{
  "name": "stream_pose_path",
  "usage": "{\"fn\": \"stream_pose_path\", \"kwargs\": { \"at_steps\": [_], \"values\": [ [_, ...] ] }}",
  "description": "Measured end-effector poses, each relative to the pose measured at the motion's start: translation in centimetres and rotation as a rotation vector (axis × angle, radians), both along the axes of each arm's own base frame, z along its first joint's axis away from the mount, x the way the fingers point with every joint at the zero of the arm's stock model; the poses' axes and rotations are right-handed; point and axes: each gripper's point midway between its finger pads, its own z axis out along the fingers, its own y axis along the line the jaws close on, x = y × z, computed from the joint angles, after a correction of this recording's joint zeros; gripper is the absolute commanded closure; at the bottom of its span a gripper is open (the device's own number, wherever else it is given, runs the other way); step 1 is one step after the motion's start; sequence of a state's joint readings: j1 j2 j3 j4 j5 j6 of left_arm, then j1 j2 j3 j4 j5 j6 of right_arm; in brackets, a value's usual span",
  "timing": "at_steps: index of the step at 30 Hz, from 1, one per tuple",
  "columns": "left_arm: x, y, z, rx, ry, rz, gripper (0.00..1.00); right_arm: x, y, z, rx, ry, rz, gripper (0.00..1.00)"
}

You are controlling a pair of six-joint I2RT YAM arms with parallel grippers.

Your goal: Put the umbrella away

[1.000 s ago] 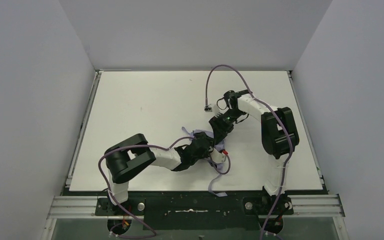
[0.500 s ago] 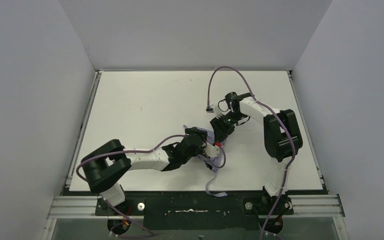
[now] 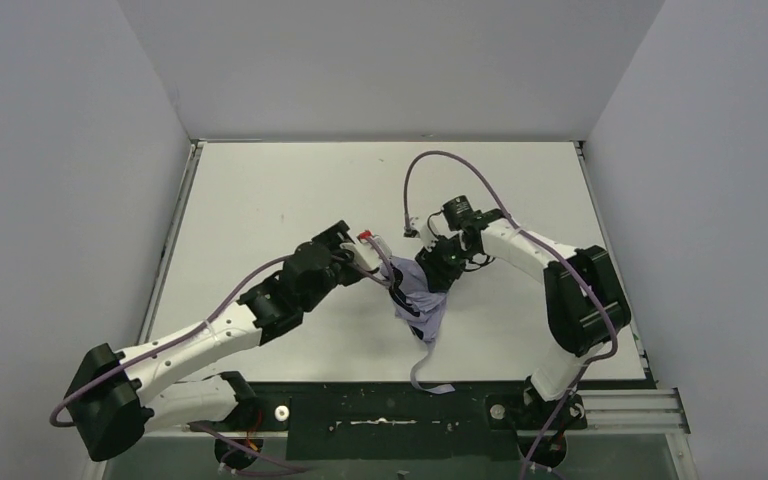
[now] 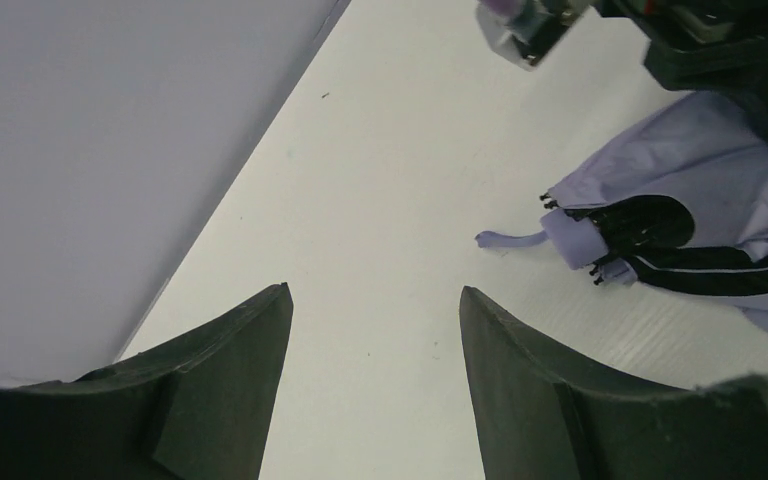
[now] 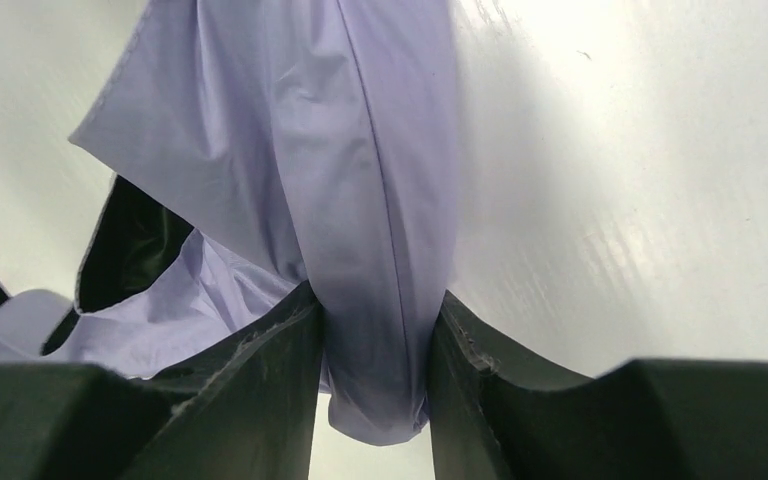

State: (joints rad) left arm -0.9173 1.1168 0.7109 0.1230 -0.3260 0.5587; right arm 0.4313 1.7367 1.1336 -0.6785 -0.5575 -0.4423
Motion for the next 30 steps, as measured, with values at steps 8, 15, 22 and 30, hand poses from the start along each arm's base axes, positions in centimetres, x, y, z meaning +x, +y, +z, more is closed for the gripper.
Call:
{"fn": "stream_pose_path", "kwargs": {
  "at_steps": [8, 15, 22, 30],
  "values": [
    [2.3, 3.6, -0.8, -0.128, 0.120, 0.095, 0.33, 0.6, 0.2, 0.0, -0.086, -0.207, 0.088, 0.82],
    [3.7, 5.2, -1.4, -0.233, 0.206, 0.130, 0.12, 0.2, 0.3, 0.0, -0.092, -0.483, 0.239, 0.87],
    [5.0, 4.8, -2.2, -0.285, 0.297, 0.091, 0.12, 0.2, 0.6, 0.0, -0.101, -0.678, 0.380, 0.87],
    [5.3, -0.3, -4.2, -0.273, 0.492, -0.113, 0.11, 0.8, 1.1, 0.1, -0.160, -0.798, 0.458, 0.88]
  ]
}}
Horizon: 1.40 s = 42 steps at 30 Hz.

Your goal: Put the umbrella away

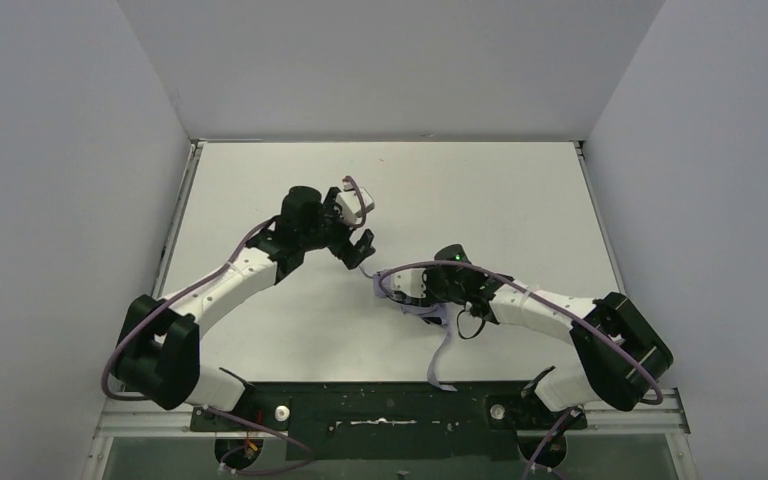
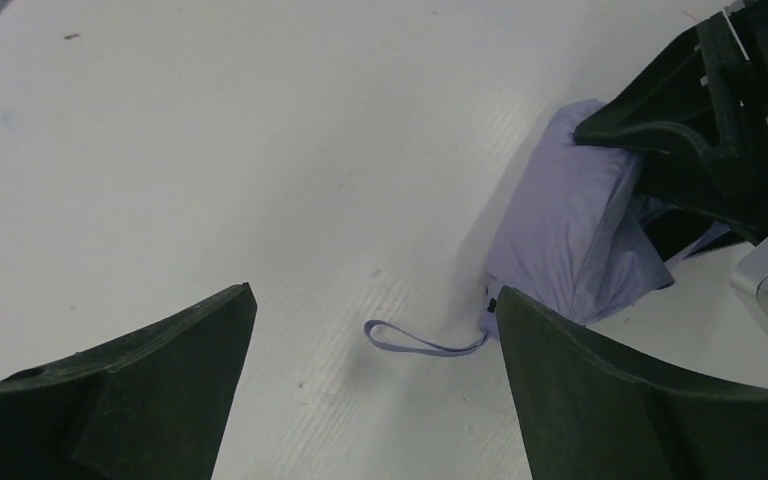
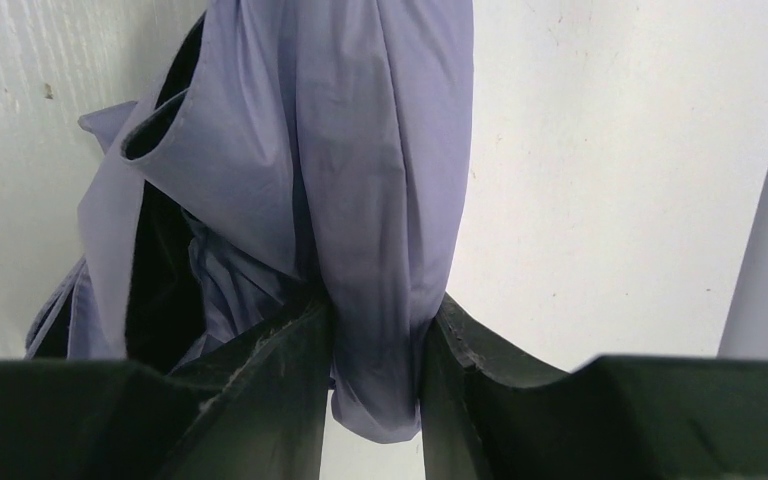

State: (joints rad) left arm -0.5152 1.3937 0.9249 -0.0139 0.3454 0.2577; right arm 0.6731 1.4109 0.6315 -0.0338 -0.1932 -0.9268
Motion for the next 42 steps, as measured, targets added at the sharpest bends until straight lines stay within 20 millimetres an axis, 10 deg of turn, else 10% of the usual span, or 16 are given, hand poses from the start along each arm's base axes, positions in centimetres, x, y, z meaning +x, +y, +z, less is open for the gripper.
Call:
{"fn": "stream_pose_path", "kwargs": {
  "at_steps": [21, 42],
  "values": [
    [-4.8, -7.1, -8.1, 0.026, 0.542, -0.356, 0.07, 0.2, 0.3, 0.0, -0.030, -0.072, 0.023, 0.88],
    [-6.9, -7.9, -13.3, 0.098, 0.665, -0.411, 0.21, 0.3, 0.4, 0.0, -0.031, -0.079, 0.027, 0.88]
  ]
}}
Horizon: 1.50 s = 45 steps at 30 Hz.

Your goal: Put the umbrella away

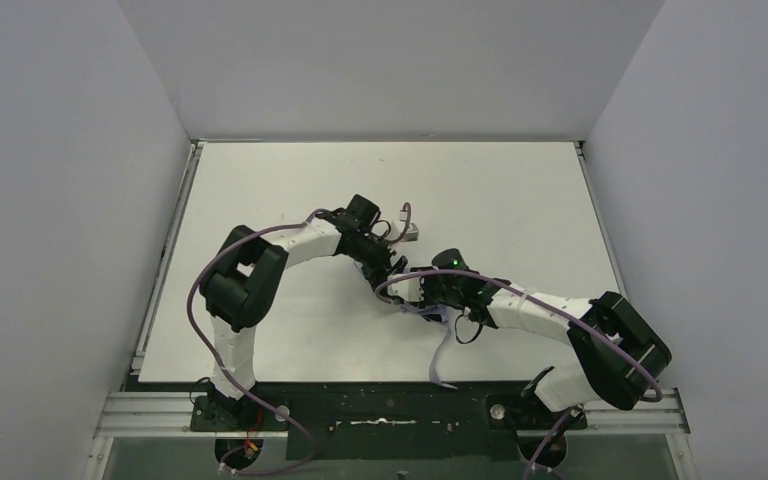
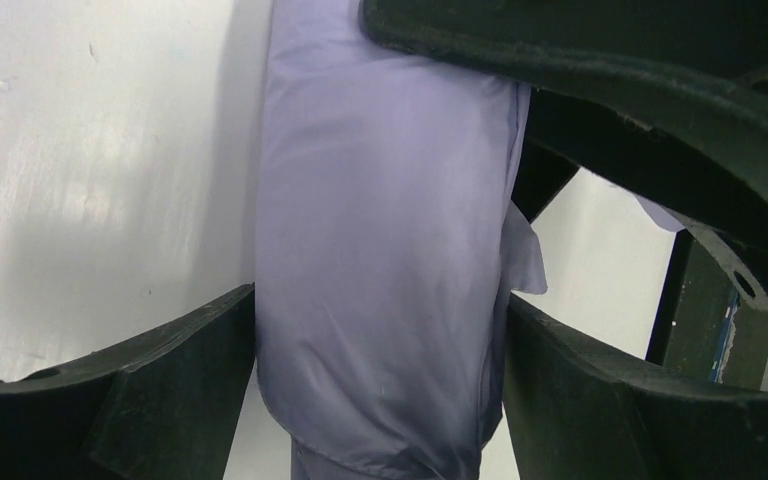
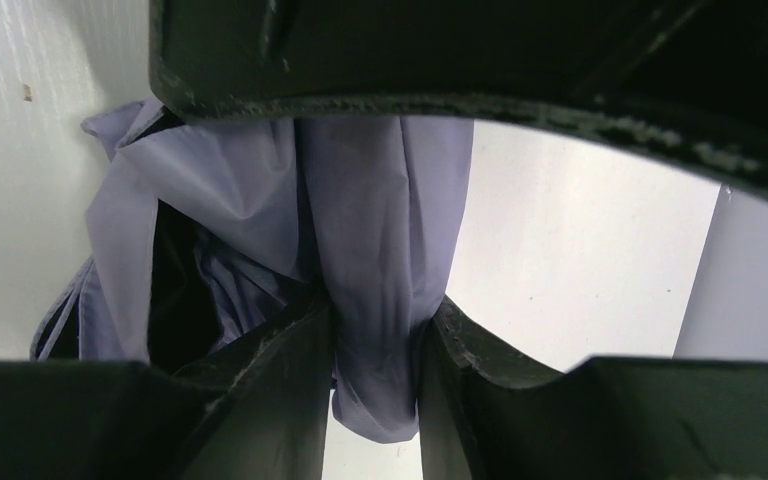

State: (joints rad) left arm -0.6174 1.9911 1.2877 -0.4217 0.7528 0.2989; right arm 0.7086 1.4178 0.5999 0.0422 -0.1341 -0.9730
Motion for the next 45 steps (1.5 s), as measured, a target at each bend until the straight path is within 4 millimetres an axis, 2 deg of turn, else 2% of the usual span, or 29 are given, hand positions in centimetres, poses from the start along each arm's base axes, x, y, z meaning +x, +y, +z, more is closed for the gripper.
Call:
{"fn": "stream_pose_path", "kwargs": {
  "at_steps": [8, 15, 24, 30, 33, 38, 41, 45],
  "values": [
    [0.2, -0.6, 0.0, -0.017, -0.003, 0.004, 0.40, 0.0, 0.0, 0.0, 0.000, -0.001, -0.001, 0.88],
    [0.3, -0.6, -0.1, -0.012, -0.020, -0.009, 0.64, 0.0, 0.0, 0.0, 0.001, -0.001, -0.001, 0.83],
    [0.3, -0.8, -0.2, 0.009, -0.053, -0.037, 0.99, -0.1, 0.0, 0.3, 0.016, 0.006, -0.016, 0.54],
    [0.2, -1.1, 0.0, 0.032, -0.075, -0.055, 1.00, -1.1, -0.7, 1.8, 0.061, 0.024, -0.060, 0.41],
    [0.3, -0.9, -0.1, 0.044, -0.080, -0.051, 1.00, -1.7, -0.9, 4.0, 0.137, 0.013, -0.098, 0.37],
    [0.4, -0.8, -0.2, 0.061, -0.086, -0.044, 1.00, -2.4, -1.0, 8.5, 0.316, -0.022, -0.179, 0.38],
    [0.7, -0.7, -0.2, 0.070, -0.093, -0.035, 1.00, -2.8, -1.6, 10.3, 0.444, -0.003, -0.307, 0.44],
    [0.8, -0.6, -0.3, 0.082, -0.090, -0.017, 1.00, -3.4, -3.4, 10.6, 0.591, 0.126, -0.611, 0.46]
  ]
}}
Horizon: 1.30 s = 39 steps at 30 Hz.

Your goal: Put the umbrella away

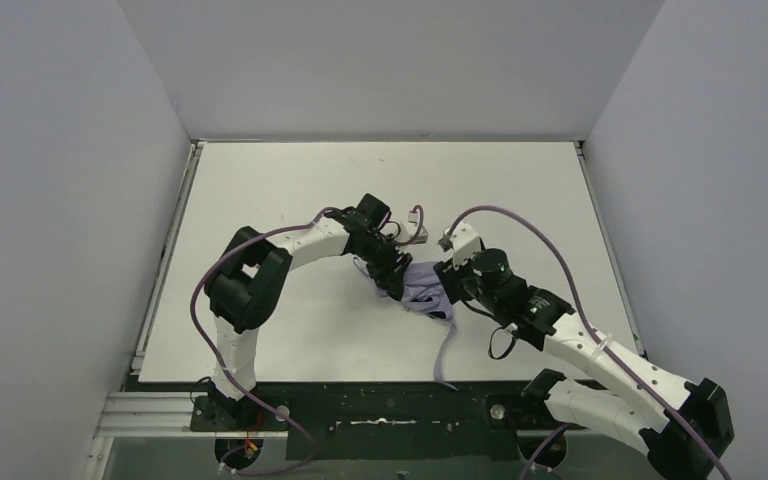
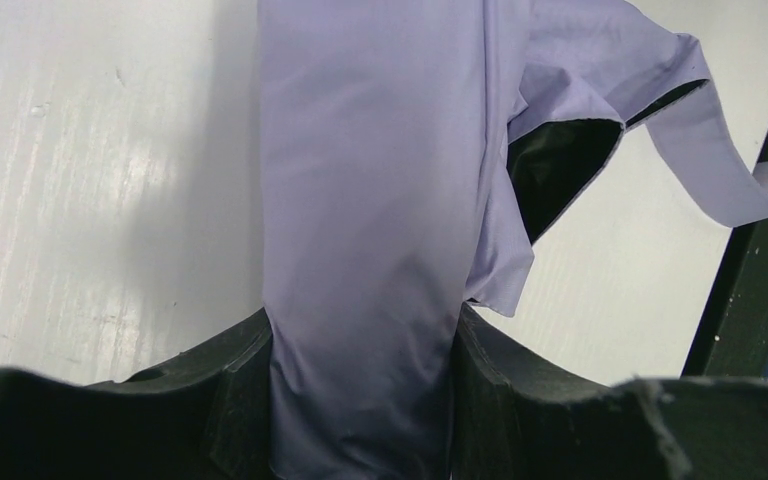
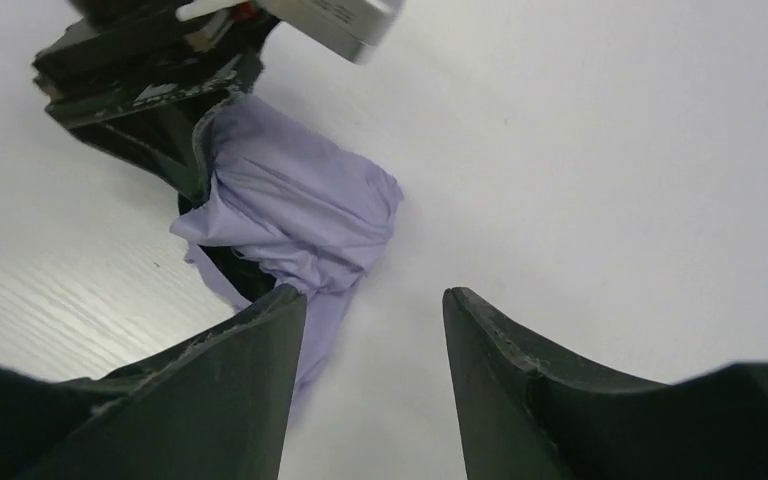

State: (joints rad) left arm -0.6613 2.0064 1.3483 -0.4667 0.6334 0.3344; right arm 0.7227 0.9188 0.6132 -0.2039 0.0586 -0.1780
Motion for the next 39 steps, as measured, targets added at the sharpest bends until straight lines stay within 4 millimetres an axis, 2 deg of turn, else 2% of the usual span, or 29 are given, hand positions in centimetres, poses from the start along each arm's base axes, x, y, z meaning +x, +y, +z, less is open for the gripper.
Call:
{"fn": "stream_pose_path", "kwargs": {
  "at_steps": [5, 7, 11, 15, 16, 25, 31, 39],
  "values": [
    [0.6, 0.2, -0.1, 0.025, 0.006, 0.065, 1.00, -0.8, -1.5, 0.0, 0.182, 0.227, -0.351, 0.40],
    [0.9, 0.3, -0.1, 0.031, 0.002, 0.084, 1.00, -1.3, -2.0, -0.8, 0.231, 0.299, -0.467, 0.39],
    [1.4, 0.4, -0.2, 0.037, 0.001, 0.113, 1.00, -3.1, -3.0, -3.7, 0.271, 0.432, -0.643, 0.38],
    [1.4, 0.4, -0.2, 0.041, 0.003, 0.124, 1.00, -4.7, -3.3, -6.2, 0.299, 0.525, -0.725, 0.39],
    [1.4, 0.4, -0.2, 0.042, 0.004, 0.126, 1.00, -5.6, -3.3, -7.9, 0.304, 0.586, -0.771, 0.40],
    [1.5, 0.5, -0.3, 0.048, 0.000, 0.130, 1.00, -7.1, -3.5, -11.4, 0.263, 0.673, -0.815, 0.50],
    [1.6, 0.6, -0.3, 0.052, -0.004, 0.132, 1.00, -7.2, -3.3, -13.2, 0.237, 0.701, -0.821, 0.59],
    [1.9, 0.8, -0.4, 0.066, -0.019, 0.137, 1.00, -6.1, -2.3, -14.1, 0.256, 0.692, -0.810, 0.87]
  ]
}}
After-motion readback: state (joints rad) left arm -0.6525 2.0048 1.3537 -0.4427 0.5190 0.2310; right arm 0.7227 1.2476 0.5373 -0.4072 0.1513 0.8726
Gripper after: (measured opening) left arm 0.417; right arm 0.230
